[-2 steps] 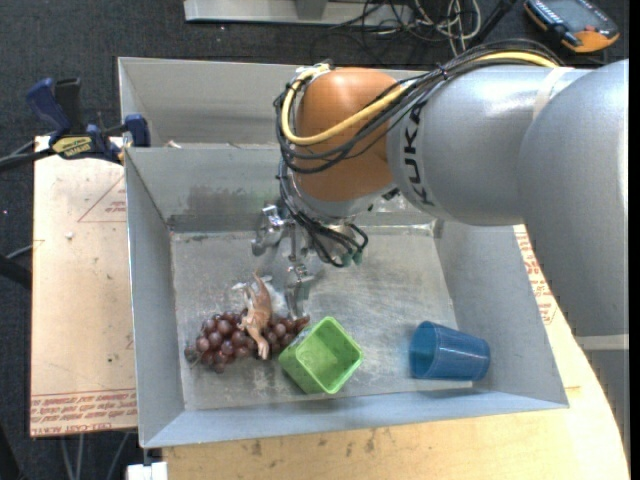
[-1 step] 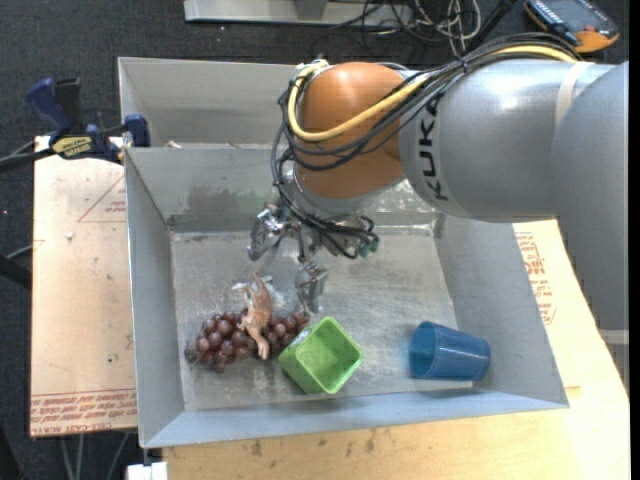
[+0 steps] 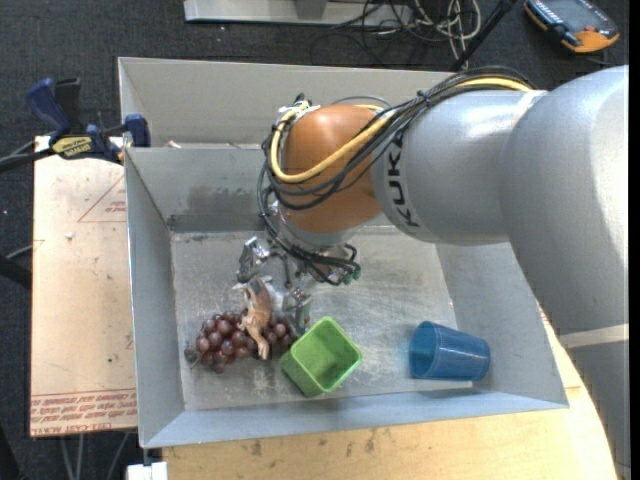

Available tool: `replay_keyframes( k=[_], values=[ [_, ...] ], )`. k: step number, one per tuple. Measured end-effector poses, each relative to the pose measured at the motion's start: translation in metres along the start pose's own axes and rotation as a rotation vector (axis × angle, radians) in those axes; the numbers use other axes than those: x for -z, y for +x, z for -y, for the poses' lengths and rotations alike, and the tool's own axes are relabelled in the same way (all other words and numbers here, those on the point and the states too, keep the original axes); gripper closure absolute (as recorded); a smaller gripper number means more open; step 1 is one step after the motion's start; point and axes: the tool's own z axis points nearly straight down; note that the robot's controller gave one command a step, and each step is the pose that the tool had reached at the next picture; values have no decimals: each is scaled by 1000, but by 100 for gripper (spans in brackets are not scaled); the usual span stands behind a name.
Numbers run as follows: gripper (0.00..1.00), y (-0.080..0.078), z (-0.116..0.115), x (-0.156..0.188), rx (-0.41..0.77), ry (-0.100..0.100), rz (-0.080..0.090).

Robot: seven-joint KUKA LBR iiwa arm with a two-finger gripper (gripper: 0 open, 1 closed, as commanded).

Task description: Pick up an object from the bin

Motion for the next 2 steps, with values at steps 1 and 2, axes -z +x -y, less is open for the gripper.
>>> replay_keyframes(
  k=[1, 2],
  values=[
    [100, -11, 2, -22, 477, -9, -3],
    [100, -11, 2, -22, 477, -9, -3]
  ],
)
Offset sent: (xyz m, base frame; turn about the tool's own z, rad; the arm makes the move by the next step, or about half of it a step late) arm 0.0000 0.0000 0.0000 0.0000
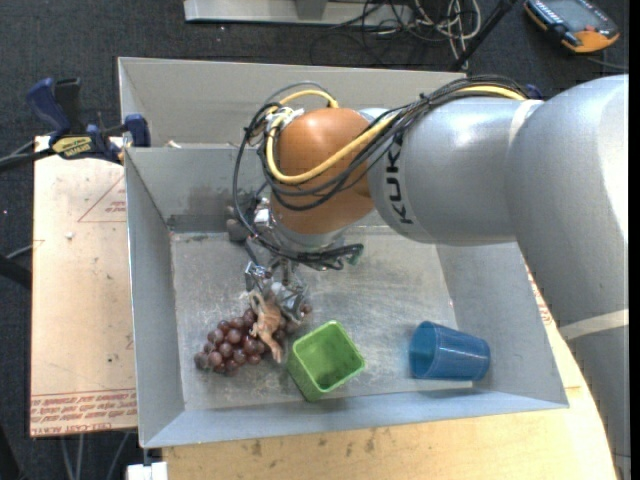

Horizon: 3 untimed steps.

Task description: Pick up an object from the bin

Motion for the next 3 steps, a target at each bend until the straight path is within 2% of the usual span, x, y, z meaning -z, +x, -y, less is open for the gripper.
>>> replay_keyframes(
  k=[3],
  values=[
    [100, 0, -1, 7, -1, 2, -1]
  ],
)
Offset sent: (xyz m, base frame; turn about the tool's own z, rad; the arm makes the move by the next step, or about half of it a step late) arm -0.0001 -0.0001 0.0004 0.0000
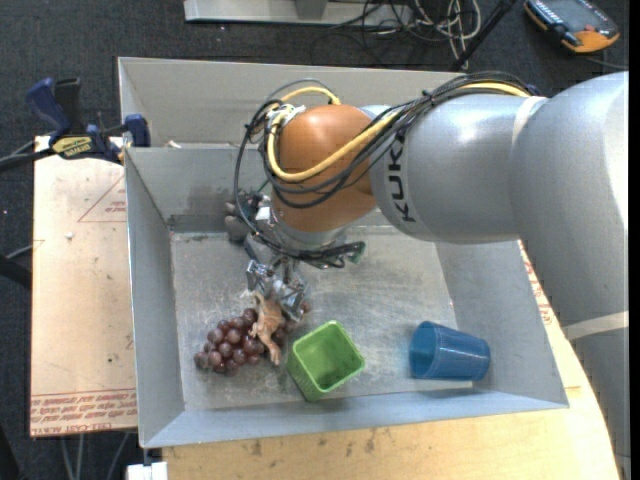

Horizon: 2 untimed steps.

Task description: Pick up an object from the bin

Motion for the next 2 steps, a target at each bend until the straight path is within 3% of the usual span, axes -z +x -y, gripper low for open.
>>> replay_keyframes(
  k=[2],
  values=[
    [100, 0, -1, 12, -1, 0, -1]
  ],
)
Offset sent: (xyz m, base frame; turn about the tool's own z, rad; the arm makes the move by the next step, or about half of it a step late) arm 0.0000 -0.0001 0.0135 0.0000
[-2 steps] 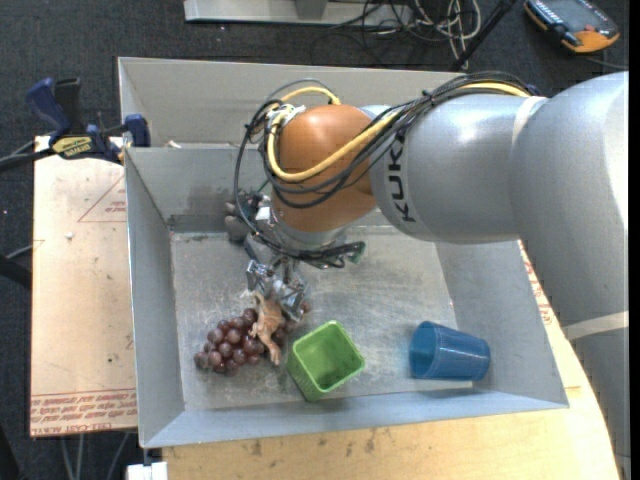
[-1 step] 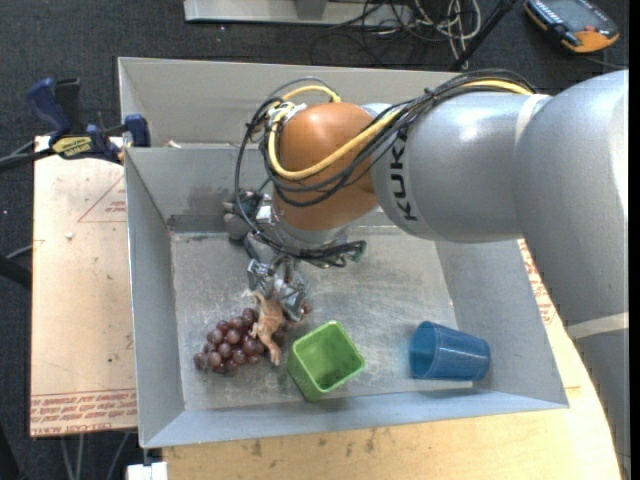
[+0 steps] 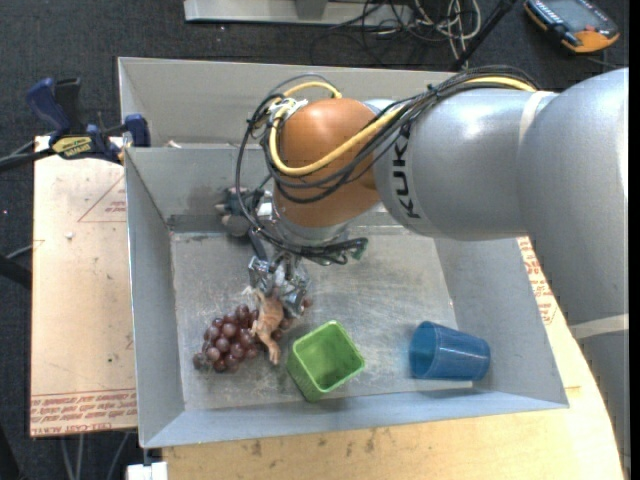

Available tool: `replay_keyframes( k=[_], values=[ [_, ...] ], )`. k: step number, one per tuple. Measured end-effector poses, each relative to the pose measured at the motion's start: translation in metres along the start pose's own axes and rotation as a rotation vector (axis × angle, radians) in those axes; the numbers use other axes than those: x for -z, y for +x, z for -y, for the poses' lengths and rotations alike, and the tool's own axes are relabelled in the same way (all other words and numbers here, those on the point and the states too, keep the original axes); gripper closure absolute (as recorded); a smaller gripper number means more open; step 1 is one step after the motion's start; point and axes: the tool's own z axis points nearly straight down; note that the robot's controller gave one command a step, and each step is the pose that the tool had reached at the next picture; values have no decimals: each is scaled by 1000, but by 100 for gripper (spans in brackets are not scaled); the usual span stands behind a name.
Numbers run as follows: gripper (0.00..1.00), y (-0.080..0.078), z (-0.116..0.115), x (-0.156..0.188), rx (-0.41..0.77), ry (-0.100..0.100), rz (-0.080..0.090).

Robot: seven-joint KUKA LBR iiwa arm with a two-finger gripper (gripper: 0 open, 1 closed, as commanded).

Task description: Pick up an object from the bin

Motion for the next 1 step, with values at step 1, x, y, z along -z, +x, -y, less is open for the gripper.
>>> replay_keyframes(
  k=[1],
  values=[
    [100, 0, -1, 8, -1, -2, -2]
  ],
)
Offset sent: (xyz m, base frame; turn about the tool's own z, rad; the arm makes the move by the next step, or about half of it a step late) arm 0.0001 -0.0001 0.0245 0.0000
